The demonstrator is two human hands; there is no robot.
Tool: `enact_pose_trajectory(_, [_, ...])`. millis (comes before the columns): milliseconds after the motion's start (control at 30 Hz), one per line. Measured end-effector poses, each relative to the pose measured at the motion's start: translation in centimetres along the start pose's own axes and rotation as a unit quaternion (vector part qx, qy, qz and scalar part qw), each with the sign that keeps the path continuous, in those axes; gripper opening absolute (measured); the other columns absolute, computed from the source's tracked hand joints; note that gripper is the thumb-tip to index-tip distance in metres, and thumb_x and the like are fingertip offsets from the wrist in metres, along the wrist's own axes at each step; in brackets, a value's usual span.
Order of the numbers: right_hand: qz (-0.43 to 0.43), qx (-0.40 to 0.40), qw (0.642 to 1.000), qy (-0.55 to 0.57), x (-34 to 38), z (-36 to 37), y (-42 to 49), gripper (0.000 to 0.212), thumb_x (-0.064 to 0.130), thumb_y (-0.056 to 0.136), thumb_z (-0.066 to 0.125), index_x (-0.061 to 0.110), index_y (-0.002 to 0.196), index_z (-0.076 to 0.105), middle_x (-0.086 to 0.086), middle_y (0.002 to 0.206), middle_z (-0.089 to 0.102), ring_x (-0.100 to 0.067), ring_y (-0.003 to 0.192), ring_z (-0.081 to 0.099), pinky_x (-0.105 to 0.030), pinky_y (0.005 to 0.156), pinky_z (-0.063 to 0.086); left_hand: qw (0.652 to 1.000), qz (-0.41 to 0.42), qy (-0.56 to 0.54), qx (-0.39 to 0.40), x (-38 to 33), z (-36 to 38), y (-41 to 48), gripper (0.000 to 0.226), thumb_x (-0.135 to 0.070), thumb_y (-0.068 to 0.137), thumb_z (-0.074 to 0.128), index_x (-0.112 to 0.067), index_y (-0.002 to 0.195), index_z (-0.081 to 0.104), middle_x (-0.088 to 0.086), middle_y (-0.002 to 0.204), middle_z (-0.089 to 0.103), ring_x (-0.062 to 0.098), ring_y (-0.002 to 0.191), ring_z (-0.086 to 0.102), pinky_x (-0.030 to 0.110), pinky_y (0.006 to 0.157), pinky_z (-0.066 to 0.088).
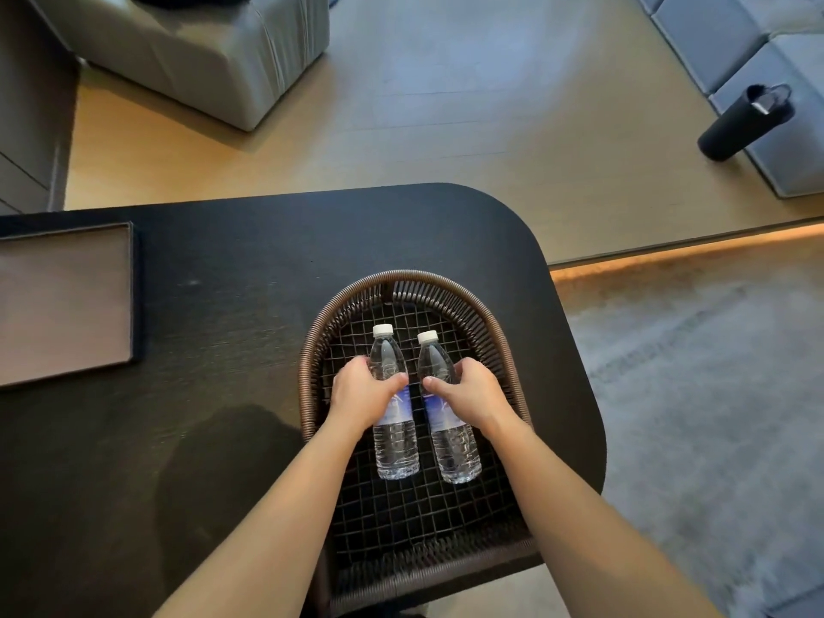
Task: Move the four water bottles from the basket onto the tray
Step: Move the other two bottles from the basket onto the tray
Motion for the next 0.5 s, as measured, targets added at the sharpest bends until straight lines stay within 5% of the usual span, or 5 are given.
enact_pose_trajectory(267, [-0.043, -0.032, 0.994, 0.093, -0.3, -0.4, -4.1, 0.055, 0.033, 0.081, 0.086, 0.015, 0.124, 0.056, 0.002, 0.115, 0.069, -0.006, 0.094, 0.064, -0.021, 0.075, 0.048, 0.996, 0.064, -0.058, -0.029, 0.9, -1.1, -4.0, 0.052, -0.036, 0.077, 0.084, -0.021, 0.117, 0.055, -0.005, 0.102, 0.072, 0.012, 0.093, 0.070, 0.035, 0.083, 0.056])
enact_pose_trajectory(400, [-0.114, -0.069, 0.987, 0.085, -1.6, -0.3, -7.6, 0.035, 0.031, 0.080, 0.086, 0.024, 0.110, 0.069, 0.011, 0.102, 0.073, -0.003, 0.096, 0.068, -0.032, 0.085, 0.056, 0.985, 0.150, -0.075, -0.032, 1.5, -1.5, -7.5, 0.044, -0.030, 0.077, 0.085, -0.022, 0.117, 0.067, -0.009, 0.099, 0.076, 0.004, 0.092, 0.072, 0.034, 0.085, 0.060])
enact_pose_trajectory(500, [-0.159, -0.131, 0.975, 0.085, -2.7, 0.2, -11.1, 0.045, 0.039, 0.080, 0.085, 0.028, 0.120, 0.067, 0.010, 0.113, 0.068, -0.007, 0.107, 0.062, -0.035, 0.094, 0.054, 0.975, 0.203, -0.078, -0.044, 2.3, -1.8, -10.7, 0.048, -0.031, 0.077, 0.086, -0.024, 0.121, 0.068, -0.011, 0.104, 0.076, 0.006, 0.098, 0.072, 0.036, 0.086, 0.062])
Point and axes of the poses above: each hand's wrist, its own y-axis towards the middle knuckle, its own z-axis out of the palm, x = y × z, the point moved 2 cm from there along y, towards the middle knuckle
